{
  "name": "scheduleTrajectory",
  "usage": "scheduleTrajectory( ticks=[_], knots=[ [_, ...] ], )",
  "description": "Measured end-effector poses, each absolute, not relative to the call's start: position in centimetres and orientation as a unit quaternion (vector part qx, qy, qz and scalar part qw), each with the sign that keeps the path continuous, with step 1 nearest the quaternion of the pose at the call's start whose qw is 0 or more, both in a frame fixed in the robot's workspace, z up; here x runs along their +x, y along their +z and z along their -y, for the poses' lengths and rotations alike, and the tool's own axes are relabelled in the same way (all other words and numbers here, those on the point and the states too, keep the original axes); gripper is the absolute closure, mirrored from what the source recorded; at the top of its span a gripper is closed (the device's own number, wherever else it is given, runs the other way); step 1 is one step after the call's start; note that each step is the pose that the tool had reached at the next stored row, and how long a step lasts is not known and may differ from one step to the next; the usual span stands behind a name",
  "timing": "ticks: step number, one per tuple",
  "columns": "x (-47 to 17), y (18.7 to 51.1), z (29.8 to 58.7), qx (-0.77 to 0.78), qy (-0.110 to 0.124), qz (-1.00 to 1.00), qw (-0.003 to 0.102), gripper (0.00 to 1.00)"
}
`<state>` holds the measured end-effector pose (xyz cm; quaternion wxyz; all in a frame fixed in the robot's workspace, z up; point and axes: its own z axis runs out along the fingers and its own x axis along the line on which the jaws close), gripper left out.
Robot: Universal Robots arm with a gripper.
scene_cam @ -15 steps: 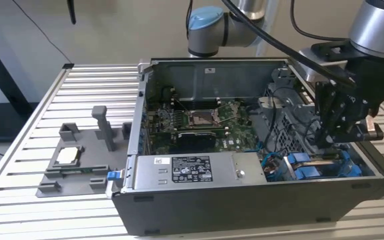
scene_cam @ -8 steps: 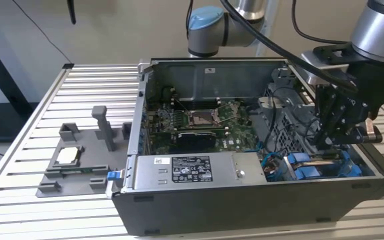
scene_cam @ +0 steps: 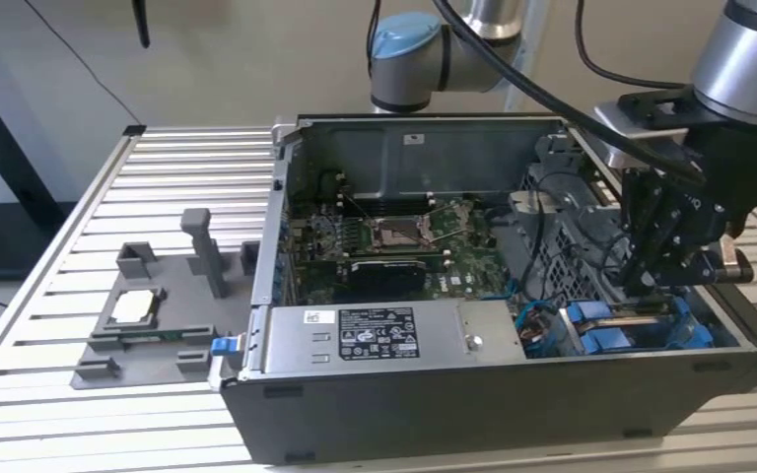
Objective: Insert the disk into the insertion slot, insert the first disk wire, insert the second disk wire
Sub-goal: 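Insert the second disk wire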
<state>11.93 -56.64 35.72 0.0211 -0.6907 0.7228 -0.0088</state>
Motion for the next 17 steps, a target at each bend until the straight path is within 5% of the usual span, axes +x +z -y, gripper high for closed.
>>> scheduleTrajectory(
  ticks=[17],
  knots=[
    [12.9,34.7,56.7,-0.689,0.011,-0.725,0.021,0.84]
  ],
)
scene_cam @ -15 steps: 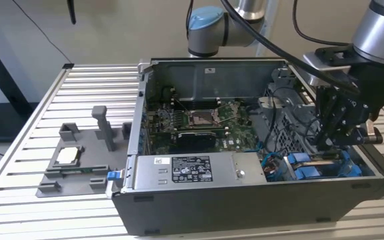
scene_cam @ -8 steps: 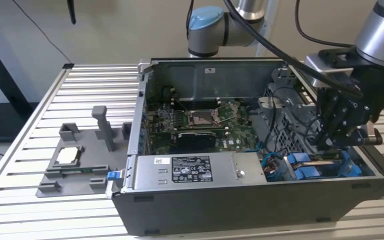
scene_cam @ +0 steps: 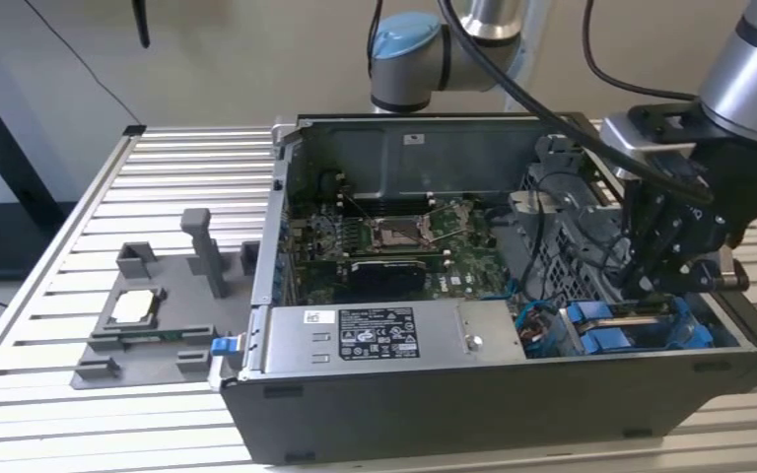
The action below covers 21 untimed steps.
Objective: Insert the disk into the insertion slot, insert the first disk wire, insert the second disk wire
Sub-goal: 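Insert the second disk wire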
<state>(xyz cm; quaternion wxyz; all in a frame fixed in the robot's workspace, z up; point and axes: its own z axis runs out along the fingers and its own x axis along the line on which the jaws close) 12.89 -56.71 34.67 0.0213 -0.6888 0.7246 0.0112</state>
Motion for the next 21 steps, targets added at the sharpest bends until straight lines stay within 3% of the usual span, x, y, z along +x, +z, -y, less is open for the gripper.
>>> scheduleTrajectory(
  ticks=[12,21],
  knots=[
    [13.43,34.45,56.99,-0.687,0.021,-0.726,0.011,0.84],
    [13.56,34.38,57.02,-0.687,0.022,-0.726,0.011,0.84]
  ],
)
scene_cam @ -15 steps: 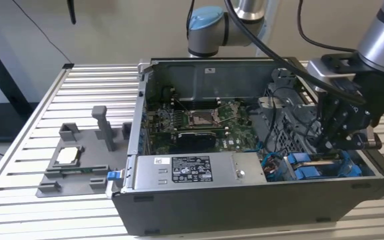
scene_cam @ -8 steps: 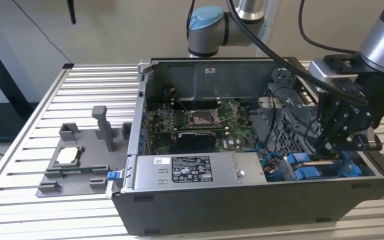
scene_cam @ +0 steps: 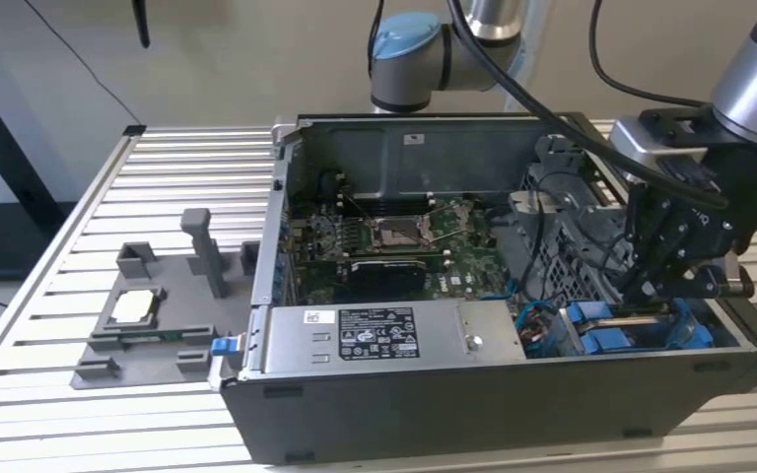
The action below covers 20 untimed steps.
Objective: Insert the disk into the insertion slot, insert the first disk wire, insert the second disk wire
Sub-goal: 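Insert the second disk wire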
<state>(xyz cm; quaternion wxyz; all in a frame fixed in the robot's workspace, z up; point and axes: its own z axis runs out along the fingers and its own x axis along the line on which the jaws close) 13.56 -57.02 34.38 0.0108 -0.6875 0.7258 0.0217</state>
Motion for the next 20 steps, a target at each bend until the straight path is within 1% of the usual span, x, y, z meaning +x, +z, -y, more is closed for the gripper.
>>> scheduleTrajectory(
  ticks=[20],
  knots=[
    [13.75,33.88,57.02,-0.687,0.022,-0.726,0.011,0.84]
  ],
)
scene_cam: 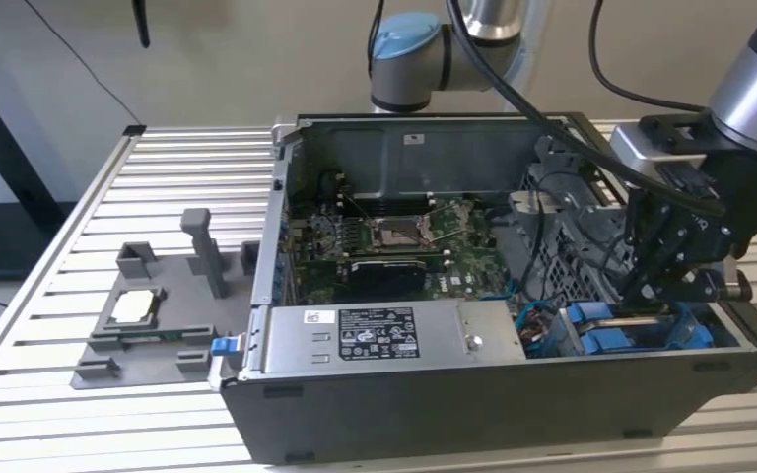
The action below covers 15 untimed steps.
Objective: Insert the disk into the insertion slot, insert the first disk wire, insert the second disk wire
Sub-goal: 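Insert the second disk wire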
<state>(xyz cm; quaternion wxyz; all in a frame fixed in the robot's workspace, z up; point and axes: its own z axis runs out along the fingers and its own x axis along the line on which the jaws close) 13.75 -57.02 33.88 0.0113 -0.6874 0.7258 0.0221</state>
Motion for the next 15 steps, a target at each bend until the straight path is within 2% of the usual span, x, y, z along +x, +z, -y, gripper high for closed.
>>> scheduleTrajectory(
  ticks=[15],
  knots=[
    [13.79,33.26,57.00,-0.687,0.023,-0.726,0.012,0.84]
  ],
)
